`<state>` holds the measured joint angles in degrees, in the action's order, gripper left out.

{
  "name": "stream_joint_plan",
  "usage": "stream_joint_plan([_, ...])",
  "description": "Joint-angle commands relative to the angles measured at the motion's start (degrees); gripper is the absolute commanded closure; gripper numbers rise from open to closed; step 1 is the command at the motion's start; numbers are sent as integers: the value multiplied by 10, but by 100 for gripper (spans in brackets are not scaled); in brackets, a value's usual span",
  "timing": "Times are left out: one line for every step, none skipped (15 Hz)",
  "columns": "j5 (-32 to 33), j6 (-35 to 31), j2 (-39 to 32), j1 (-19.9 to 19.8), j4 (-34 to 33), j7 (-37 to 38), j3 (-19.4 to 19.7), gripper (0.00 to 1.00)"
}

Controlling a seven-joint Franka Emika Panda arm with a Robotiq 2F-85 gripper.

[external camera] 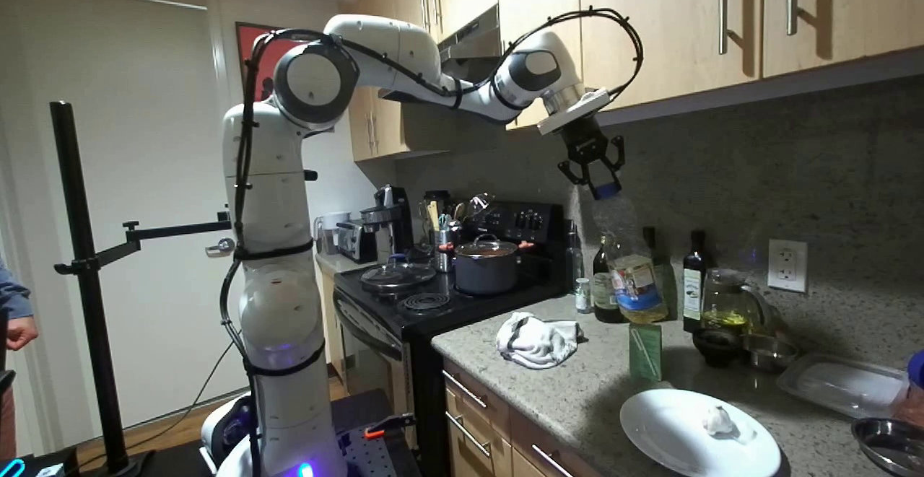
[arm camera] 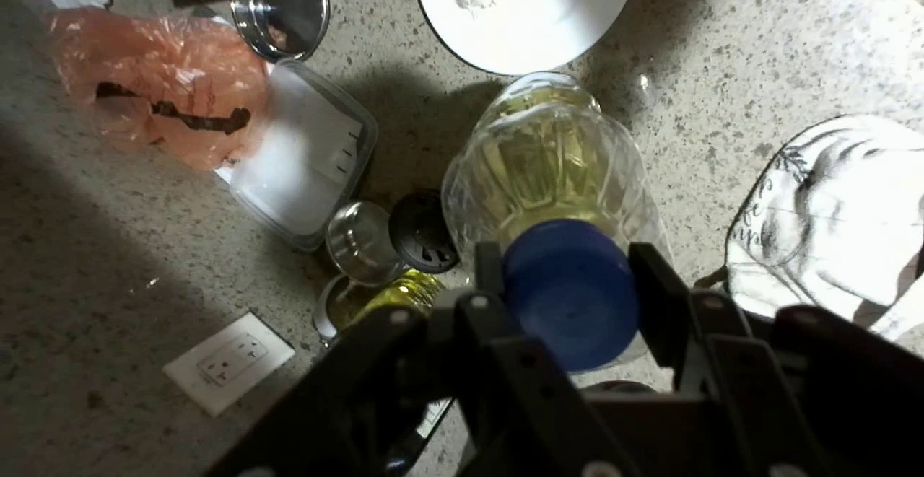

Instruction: Pick the container of cooking oil and put it on the plate

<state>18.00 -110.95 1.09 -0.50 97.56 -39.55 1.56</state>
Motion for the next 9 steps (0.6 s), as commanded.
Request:
stream_joint_plan([15, 38, 35, -9, 14, 34, 4, 79])
stream_joint_plan([14, 49, 38, -11, 17, 39, 6, 79])
stream_joint_plan([12, 58, 41, -13, 23, 43, 9, 79])
stream_joint_plan([12, 66, 43, -14, 28, 45, 11, 79])
stream_joint_plan([14, 71, 44, -15, 34, 51, 11, 79])
stream_joint_plan([12, 73, 45, -15, 42, 50, 12, 79])
stream_joint_plan([7, 68, 44, -15, 51, 51, 13, 79])
stream_joint_plan([4, 60, 43, -15, 60, 54, 14, 79])
stream_joint_plan([2, 54, 40, -14, 67, 55, 13, 79])
